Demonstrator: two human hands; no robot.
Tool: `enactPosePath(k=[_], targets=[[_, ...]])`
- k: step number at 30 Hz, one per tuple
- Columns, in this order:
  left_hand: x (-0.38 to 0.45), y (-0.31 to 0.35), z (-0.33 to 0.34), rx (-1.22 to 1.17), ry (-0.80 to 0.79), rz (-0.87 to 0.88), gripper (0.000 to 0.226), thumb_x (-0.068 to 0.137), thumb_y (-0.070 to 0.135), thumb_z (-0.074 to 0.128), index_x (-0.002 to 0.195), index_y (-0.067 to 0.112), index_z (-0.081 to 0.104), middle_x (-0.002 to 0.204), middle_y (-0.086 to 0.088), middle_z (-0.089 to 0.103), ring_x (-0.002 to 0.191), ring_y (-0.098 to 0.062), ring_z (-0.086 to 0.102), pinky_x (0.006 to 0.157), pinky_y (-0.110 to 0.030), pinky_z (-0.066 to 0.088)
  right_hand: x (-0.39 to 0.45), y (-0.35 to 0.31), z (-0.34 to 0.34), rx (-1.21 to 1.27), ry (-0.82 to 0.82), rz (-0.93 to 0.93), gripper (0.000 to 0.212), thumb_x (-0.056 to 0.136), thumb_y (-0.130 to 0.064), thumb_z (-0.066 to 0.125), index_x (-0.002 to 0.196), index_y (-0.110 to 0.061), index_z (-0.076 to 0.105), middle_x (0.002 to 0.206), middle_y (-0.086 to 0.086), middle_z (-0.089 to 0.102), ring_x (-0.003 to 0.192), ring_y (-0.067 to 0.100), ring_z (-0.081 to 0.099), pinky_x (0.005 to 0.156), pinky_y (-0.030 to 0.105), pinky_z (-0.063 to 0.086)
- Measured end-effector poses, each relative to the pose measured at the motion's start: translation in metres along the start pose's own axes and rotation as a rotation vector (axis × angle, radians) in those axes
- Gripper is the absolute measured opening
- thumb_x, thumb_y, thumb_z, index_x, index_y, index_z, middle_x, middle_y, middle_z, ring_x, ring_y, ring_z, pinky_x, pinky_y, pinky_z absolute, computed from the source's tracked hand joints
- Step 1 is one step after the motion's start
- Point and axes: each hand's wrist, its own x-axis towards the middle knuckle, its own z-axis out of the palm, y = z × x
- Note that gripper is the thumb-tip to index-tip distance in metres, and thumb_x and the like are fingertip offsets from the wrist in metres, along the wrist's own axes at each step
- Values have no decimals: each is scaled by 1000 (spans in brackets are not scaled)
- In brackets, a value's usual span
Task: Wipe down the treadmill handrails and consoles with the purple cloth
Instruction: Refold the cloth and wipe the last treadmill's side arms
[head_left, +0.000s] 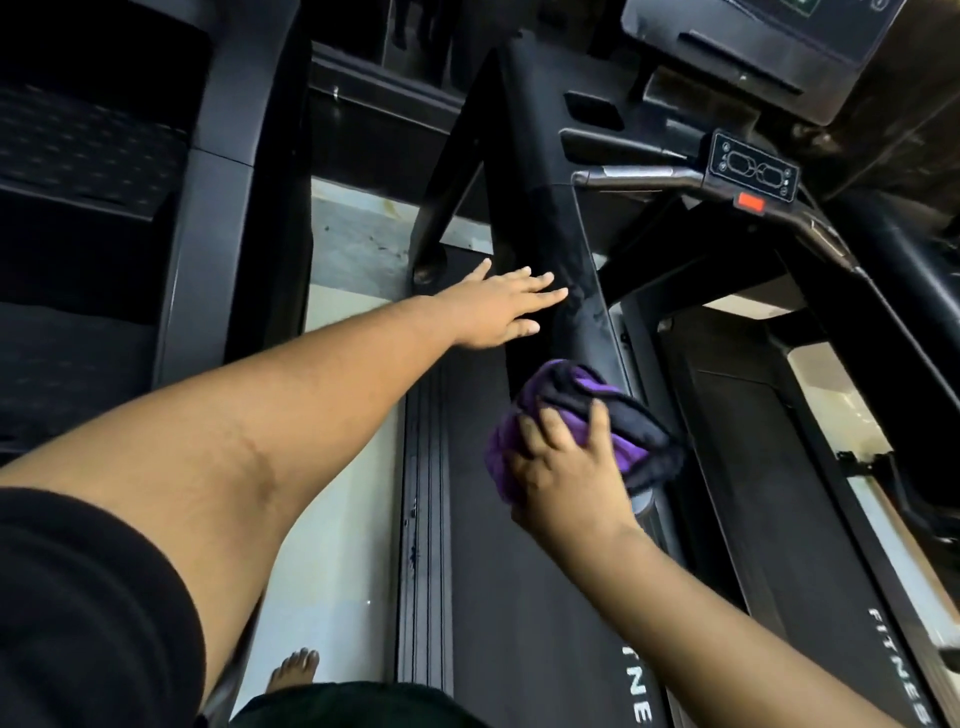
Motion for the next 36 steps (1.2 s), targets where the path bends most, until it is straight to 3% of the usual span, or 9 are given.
enactPosePath(k=[3,6,11,15,19,22,26,30,36], targets=[[1,-1,-3,-10,-6,-5,61,110,41,38,163,42,7,173,8,5,160,-19,3,123,-63,-1,-17,15,-3,151,105,201,62,83,-64,60,142,-46,53,170,-2,19,156,30,4,99,89,0],[0,-2,-10,8,-26,-11,59,111,40,36,162,42,8,173,9,7,160,-20,3,122,-65,-2,27,34,-17,334,-5,307,73,88,-68,54,154,-54,25,170,-8,-15,153,35,-24,98,91,13],[-1,9,-20,32,-43,-33,55,111,40,34,162,40,15,173,7,10,160,-19,3,122,-67,-2,1,35,-18,326,-23,311,75,90,-63,52,157,-51,20,171,-4,-12,155,38,-10,98,66,40],[0,5,-13,26,-29,-22,55,111,39,34,162,42,13,173,6,7,160,-19,3,122,-67,-4,-49,6,4,262,71,344,75,74,-61,68,146,-47,48,169,4,20,153,41,13,94,80,32],[4,-1,-19,75,-1,-9,53,111,40,32,162,43,16,173,6,1,159,-18,3,121,-66,-5,23,24,-8,217,-2,322,73,89,-70,49,155,-50,26,171,0,-11,152,42,-21,98,90,6],[9,-1,-32,140,16,-34,52,112,39,31,162,40,18,174,4,1,160,-20,6,120,-68,-1,59,19,-20,74,-79,291,67,98,-63,41,159,-43,22,171,6,-16,150,47,-22,96,90,6],[8,-3,-29,153,-34,-29,53,112,39,28,163,40,11,173,5,5,160,-18,4,121,-67,-4,5,-10,-8,-67,-134,126,70,104,-53,37,164,-27,13,170,12,-17,154,41,-12,102,83,4],[9,-1,-21,110,-5,-59,54,112,37,29,163,40,9,173,6,8,159,-17,6,121,-67,-2,-7,0,-6,33,-83,102,68,99,-57,46,160,-34,28,171,3,-11,155,34,-18,94,91,-9],[11,4,-39,264,-37,-84,51,113,35,28,162,39,17,171,6,19,159,-16,9,120,-72,4,59,32,-25,142,-97,175,67,95,-63,47,157,-43,31,171,-2,-13,154,35,-24,98,88,9]])
